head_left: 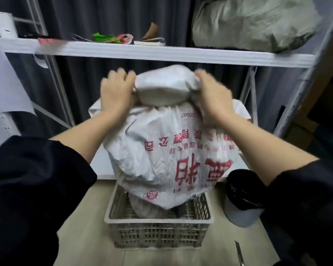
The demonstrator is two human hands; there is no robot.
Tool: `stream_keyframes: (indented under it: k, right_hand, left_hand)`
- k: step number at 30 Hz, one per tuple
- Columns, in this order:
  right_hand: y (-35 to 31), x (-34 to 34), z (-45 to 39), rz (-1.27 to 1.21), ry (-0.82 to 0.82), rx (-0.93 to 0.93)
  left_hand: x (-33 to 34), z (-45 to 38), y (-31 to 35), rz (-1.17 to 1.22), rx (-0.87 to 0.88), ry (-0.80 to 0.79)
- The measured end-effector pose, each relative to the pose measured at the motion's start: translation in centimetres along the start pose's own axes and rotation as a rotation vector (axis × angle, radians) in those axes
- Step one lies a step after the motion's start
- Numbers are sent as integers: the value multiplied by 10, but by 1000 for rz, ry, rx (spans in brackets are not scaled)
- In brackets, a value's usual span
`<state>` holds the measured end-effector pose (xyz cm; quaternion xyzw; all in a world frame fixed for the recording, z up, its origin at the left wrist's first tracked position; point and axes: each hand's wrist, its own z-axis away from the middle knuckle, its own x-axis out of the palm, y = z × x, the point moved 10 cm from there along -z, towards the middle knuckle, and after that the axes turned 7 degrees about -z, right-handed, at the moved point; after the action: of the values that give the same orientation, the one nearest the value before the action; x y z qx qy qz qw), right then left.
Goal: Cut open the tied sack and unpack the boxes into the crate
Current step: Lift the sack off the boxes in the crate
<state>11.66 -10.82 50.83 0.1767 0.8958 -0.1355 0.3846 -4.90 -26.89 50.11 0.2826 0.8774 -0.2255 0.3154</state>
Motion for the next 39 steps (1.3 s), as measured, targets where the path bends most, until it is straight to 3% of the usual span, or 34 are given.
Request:
stream_keyframes:
  k: [2, 3, 6, 7, 10, 12, 14, 15, 17, 18, 22, 23, 26, 30, 33, 35, 37, 39]
  right_hand:
    - [-6, 32, 12, 80, -231, -65]
    - [-6, 30, 8, 104, -214, -78]
    - [1, -11, -1, -56, 72, -6]
    - [4, -14, -1, -75, 90, 31]
    - [-11, 1, 1, 88, -97, -149]
    - [-8, -16, -8, 96, 31, -172]
    - [3, -24, -4, -42, 137, -39]
    - [2, -14, -1, -39, 111, -20]
    - [-11, 18, 8, 112, -86, -164]
    - [-12, 20, 8, 163, -109, -204]
    - [4, -26, 2, -75, 256, -13]
    - [1, -15, 5, -42, 205, -25]
    - [-2, 28, 16, 170, 7, -231]
    - [5, 16, 19, 63, 93, -165]
    - [8, 22, 27, 67, 94, -196]
    - [16, 21, 30, 86, 100, -183]
    - [18, 21, 35, 111, 112, -201]
    - [16, 22, 47, 138, 133, -277]
  left_hand:
    - [31, 11, 16, -30, 138, -215]
    - [33, 7, 12, 8, 123, -250]
    - [-11, -8, -10, 40, -34, 39]
    - [-18, -6, -8, 16, -47, 79]
    - [3, -9, 9, -41, 110, -75]
    - [-12, -23, -2, 10, 69, -6]
    - [-31, -22, -12, 10, -27, 143]
    - [-28, -17, -9, -11, -19, 130]
    - [7, -7, 9, -53, 119, -66]
    - [17, -6, 9, -69, 135, -129]
    - [-29, -17, -14, 35, -108, 176]
    - [-27, -16, -10, 3, -69, 197]
    - [7, 0, 23, -120, 289, 76]
    - [7, 9, 23, -39, 317, 61]
    - [19, 13, 24, 256, 350, -61]
    - [30, 7, 15, 629, 166, -228]
    - [52, 10, 16, 869, -3, -446]
    - [82, 35, 28, 885, -93, -802]
